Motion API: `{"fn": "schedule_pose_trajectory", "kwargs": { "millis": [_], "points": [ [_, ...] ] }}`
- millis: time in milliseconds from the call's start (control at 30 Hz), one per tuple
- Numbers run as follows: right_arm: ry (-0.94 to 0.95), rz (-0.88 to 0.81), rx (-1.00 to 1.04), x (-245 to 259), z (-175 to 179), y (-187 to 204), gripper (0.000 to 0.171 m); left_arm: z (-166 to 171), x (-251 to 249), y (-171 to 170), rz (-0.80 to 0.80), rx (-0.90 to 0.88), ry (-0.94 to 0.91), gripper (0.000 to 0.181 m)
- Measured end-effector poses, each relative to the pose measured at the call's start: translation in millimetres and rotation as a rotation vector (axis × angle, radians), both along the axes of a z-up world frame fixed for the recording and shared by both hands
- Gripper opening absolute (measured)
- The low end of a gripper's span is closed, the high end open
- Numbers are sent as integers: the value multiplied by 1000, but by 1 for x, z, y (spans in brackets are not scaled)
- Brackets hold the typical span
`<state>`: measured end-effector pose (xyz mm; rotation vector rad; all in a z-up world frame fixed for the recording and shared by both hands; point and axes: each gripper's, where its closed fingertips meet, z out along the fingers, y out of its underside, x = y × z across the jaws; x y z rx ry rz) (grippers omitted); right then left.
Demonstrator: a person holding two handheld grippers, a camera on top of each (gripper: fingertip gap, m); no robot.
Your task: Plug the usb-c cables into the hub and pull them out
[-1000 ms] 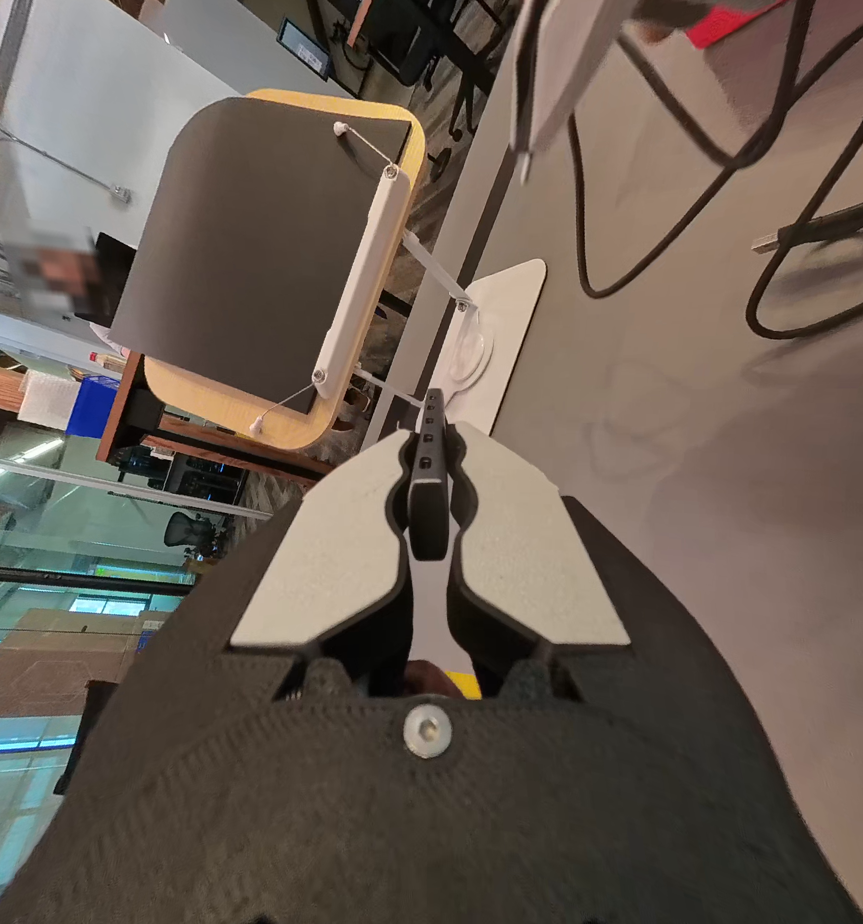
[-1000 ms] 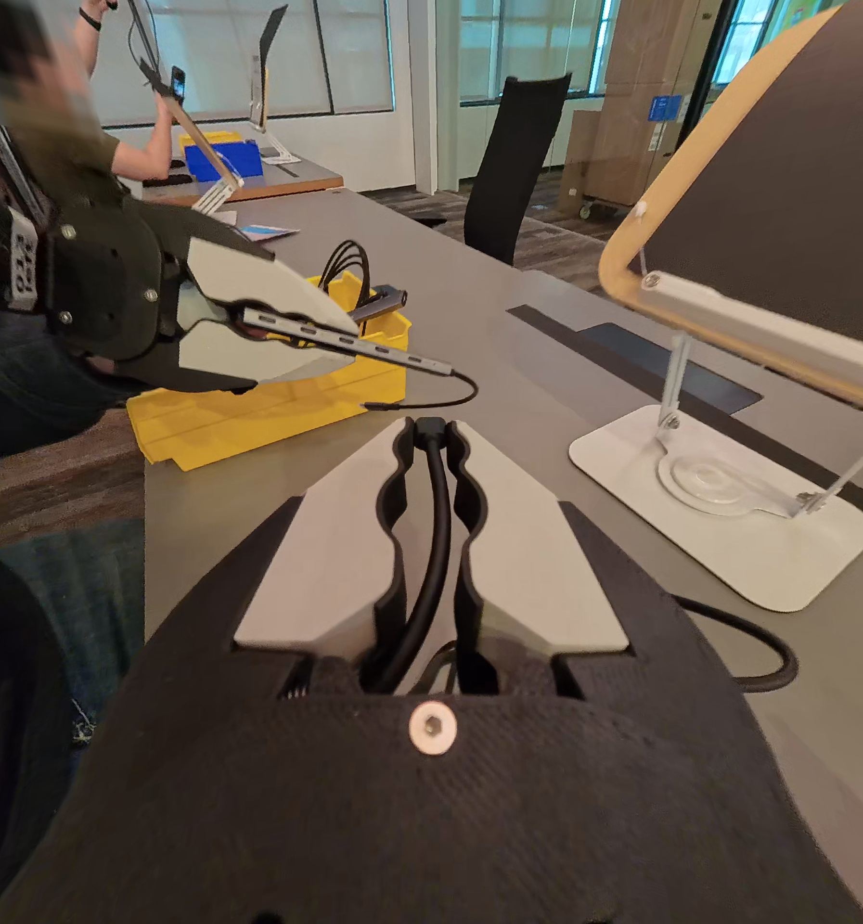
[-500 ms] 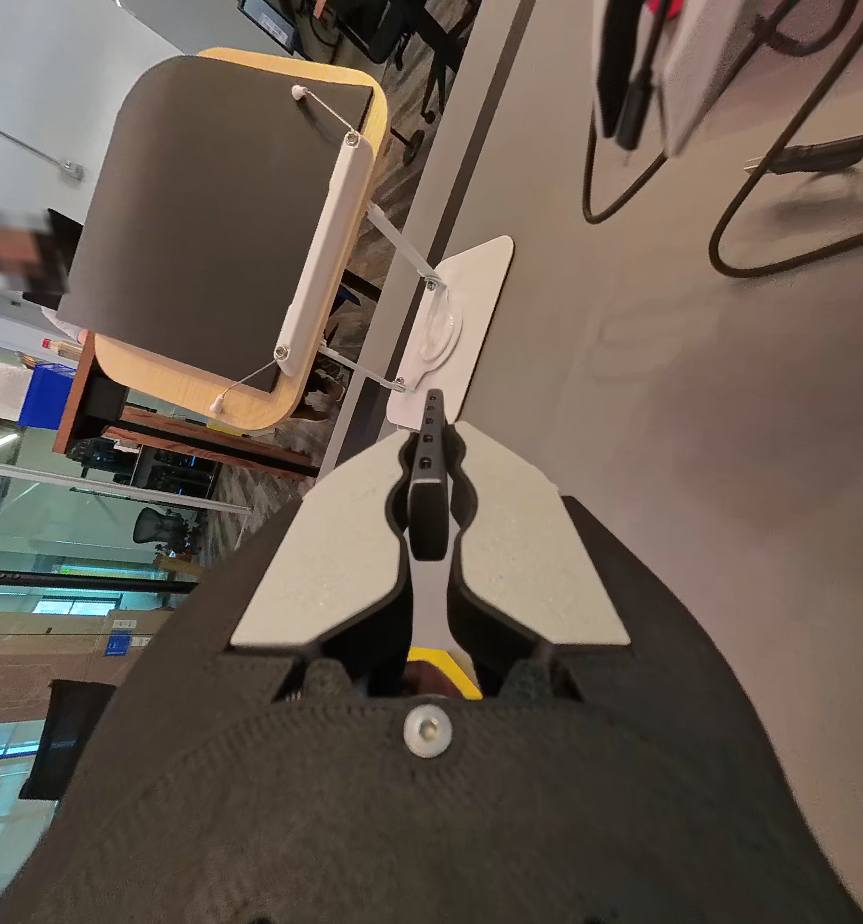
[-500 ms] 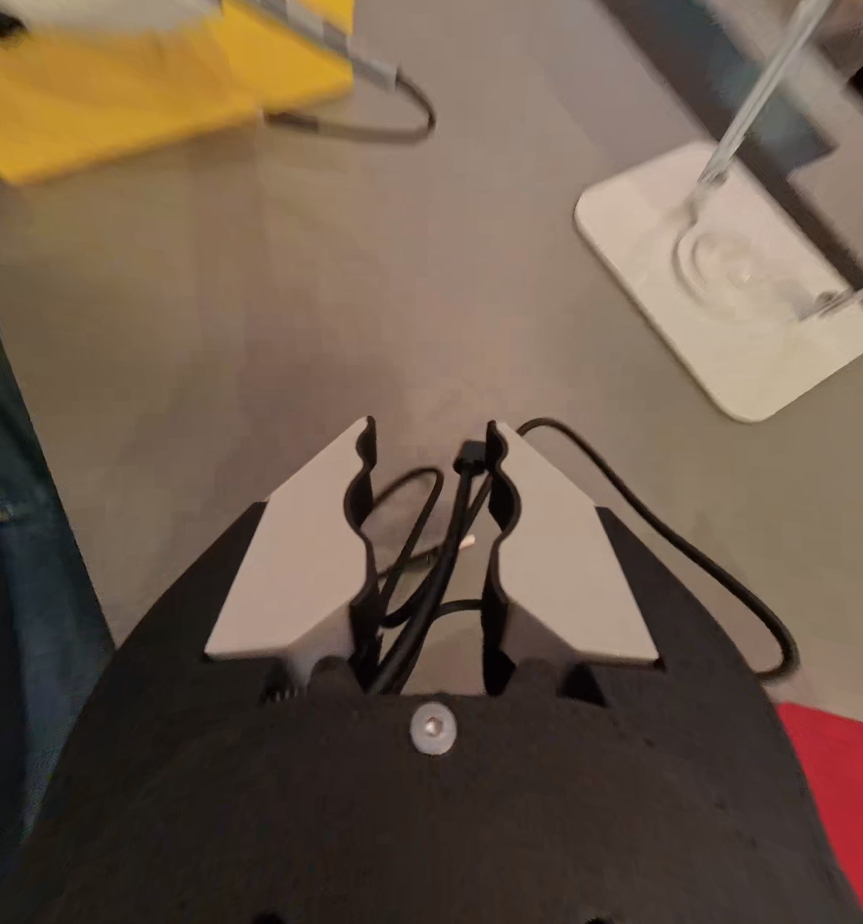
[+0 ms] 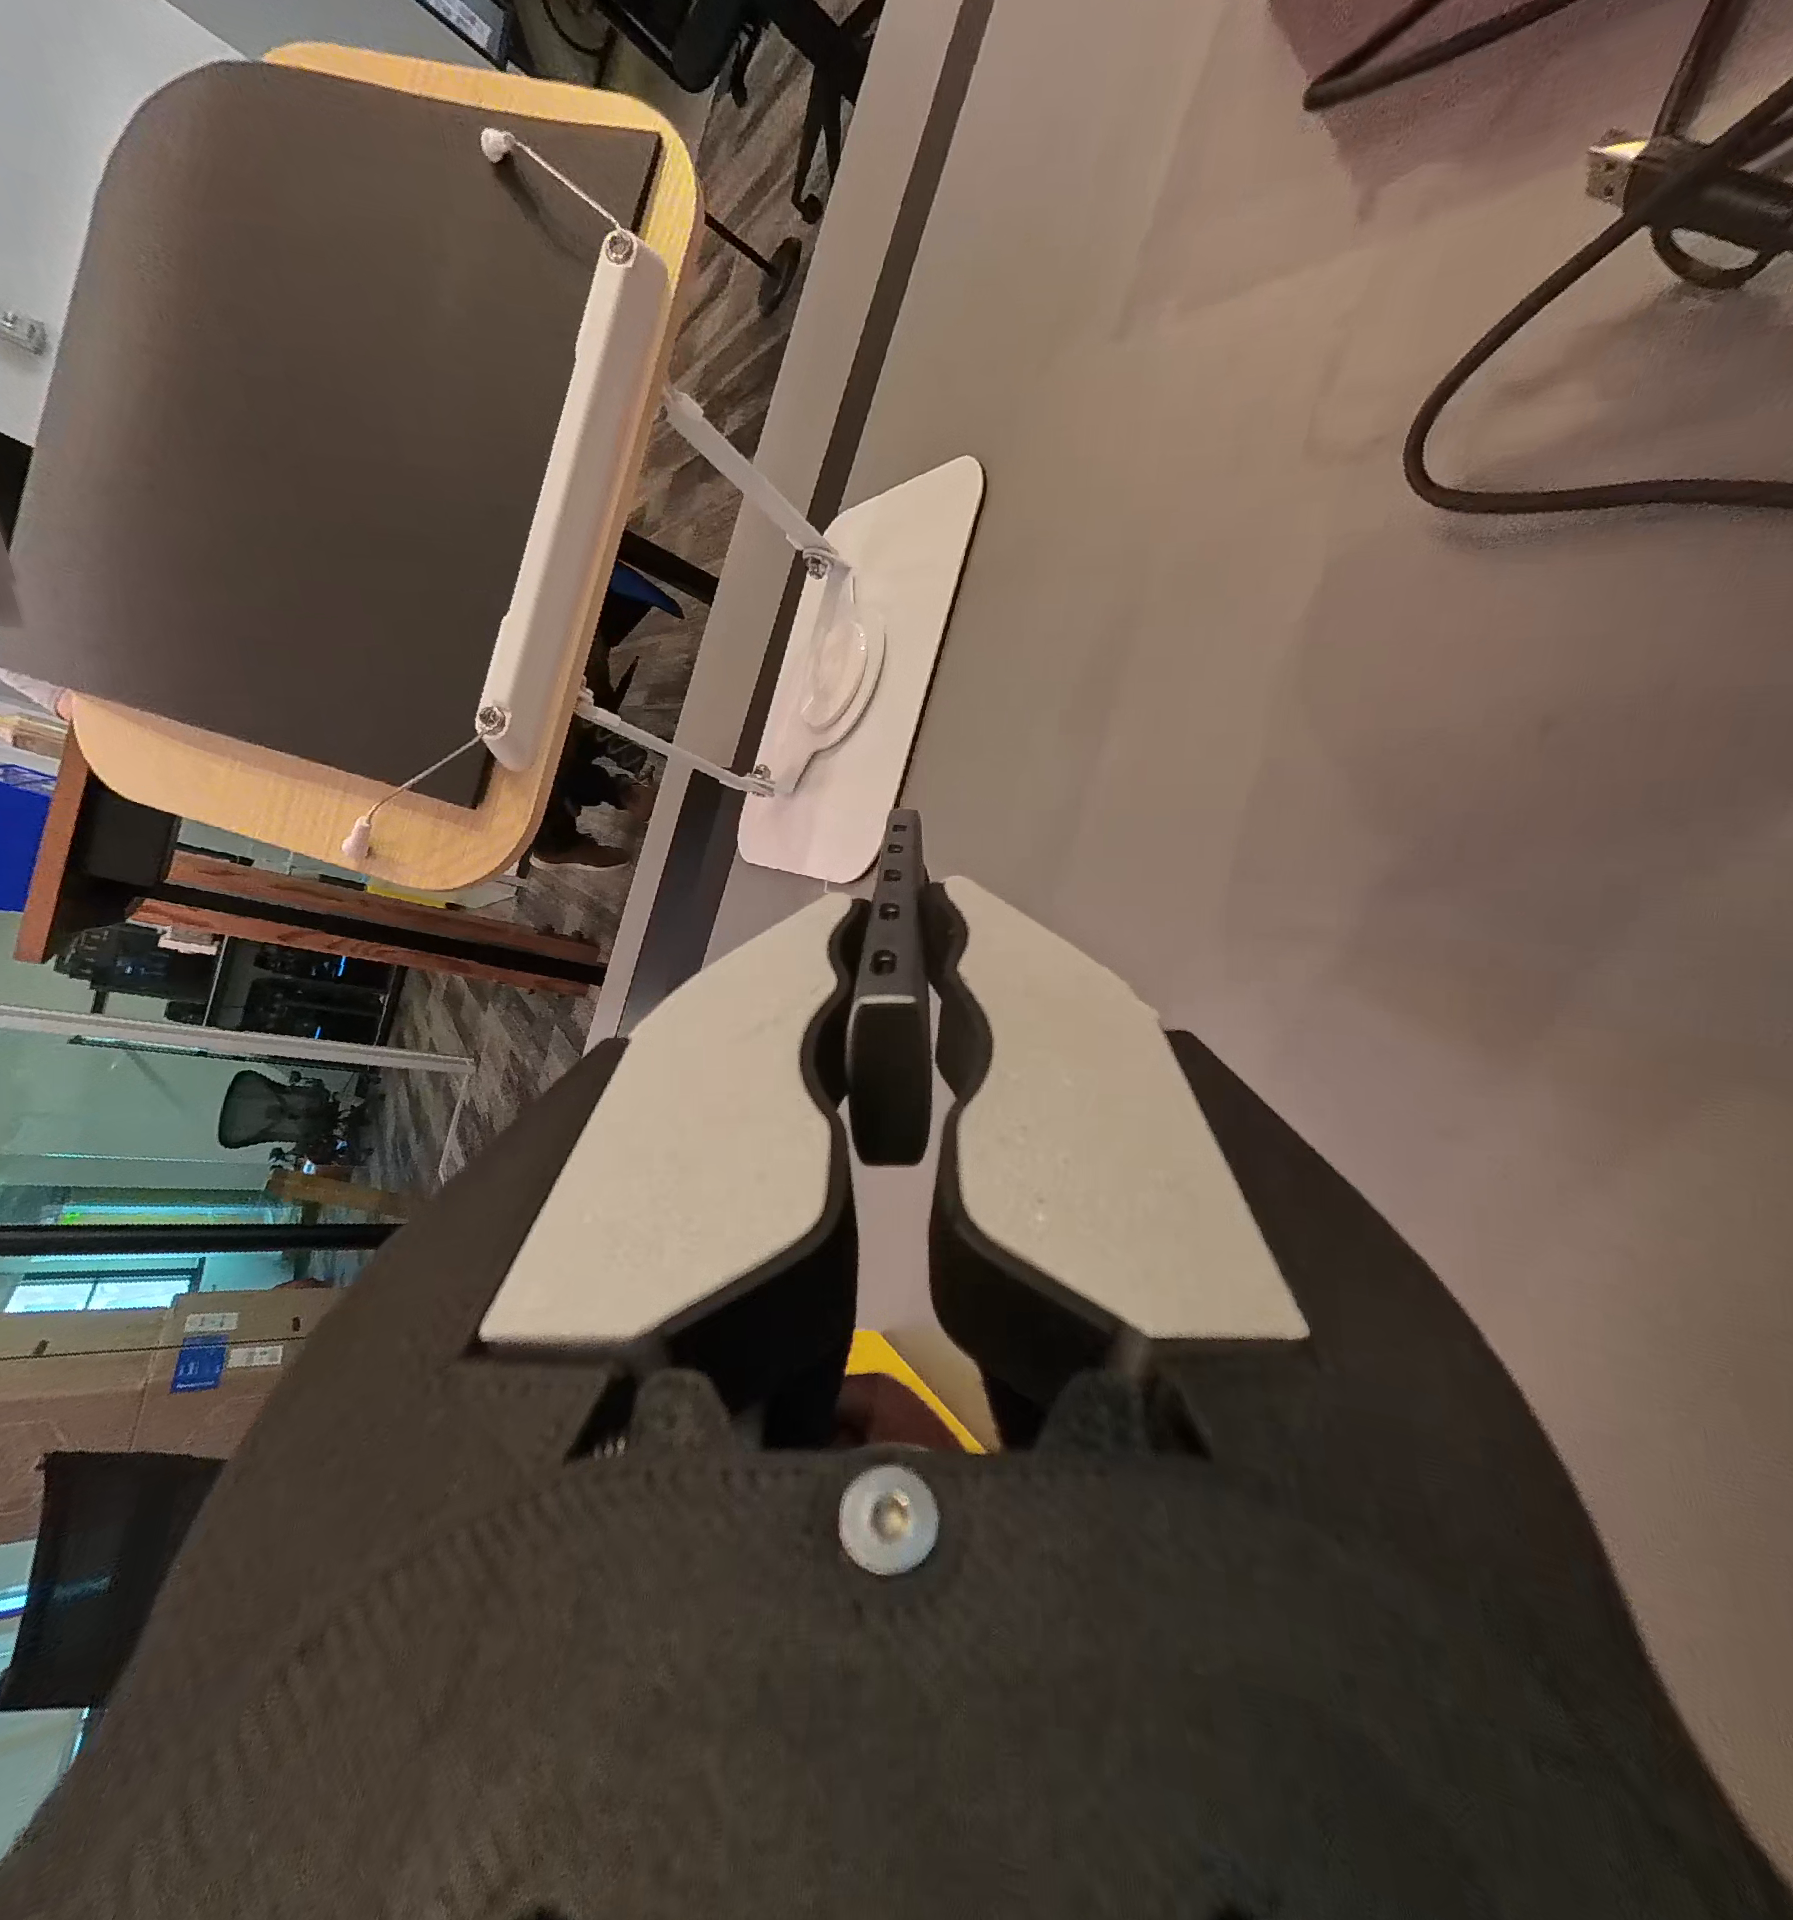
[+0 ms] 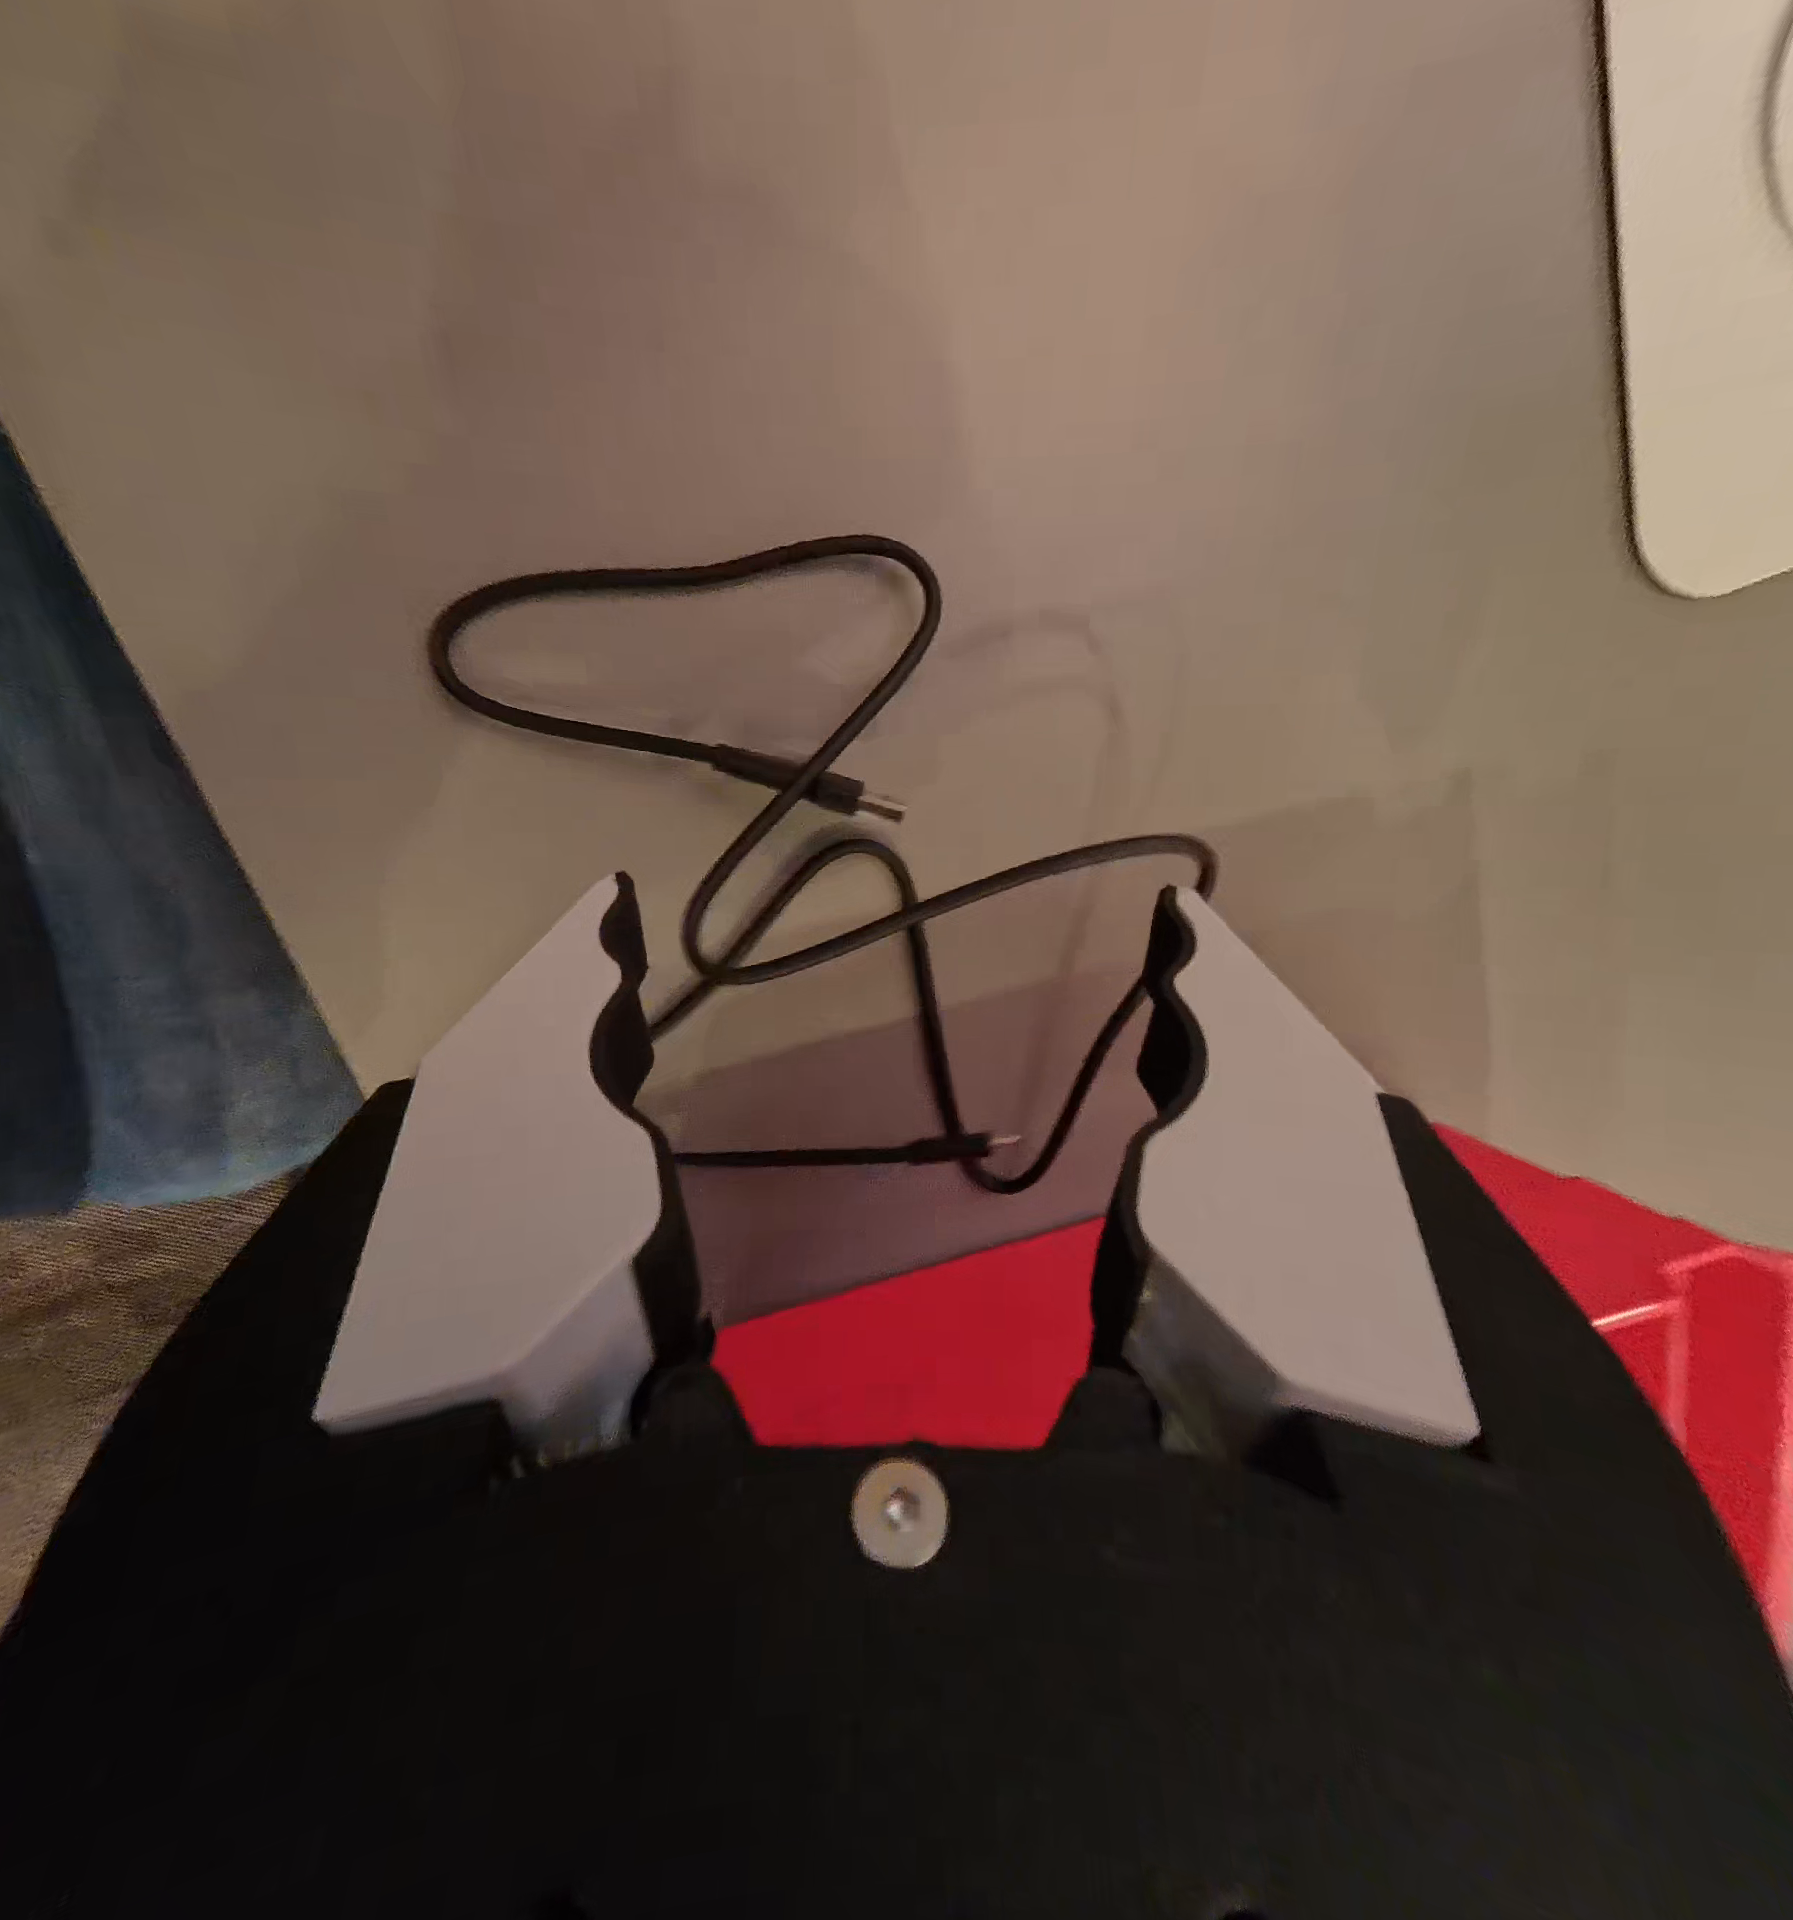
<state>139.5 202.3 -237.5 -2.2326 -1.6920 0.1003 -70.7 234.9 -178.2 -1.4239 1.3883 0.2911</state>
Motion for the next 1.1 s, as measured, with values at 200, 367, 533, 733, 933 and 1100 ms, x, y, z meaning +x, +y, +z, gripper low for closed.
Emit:
{"fn": "schedule_pose_trajectory", "kwargs": {
  "millis": [200, 367, 533, 733, 933, 1100],
  "points": [
    [46, -183, -78, -3, -39, -20, 93, -1, 1, -1, -2, -9, -7, 9],
    [14, -284, -52, -8, -77, -9, 69, -3, 5, -4, -12, -12, -8, 9],
    [92, -289, 2, -21, -81, 7, 15, -2, 5, -6, -15, -2, -12, 9],
    [195, -261, 67, -31, -54, 15, 2, -2, 4, -5, -13, 0, -20, 10],
    [327, -259, 132, -27, 0, 22, 0, -3, 3, -4, -8, -2, -21, 9],
    [442, -273, 199, -13, 59, 25, 0, -3, 2, -2, -2, -2, -23, 9]
  ]
}}
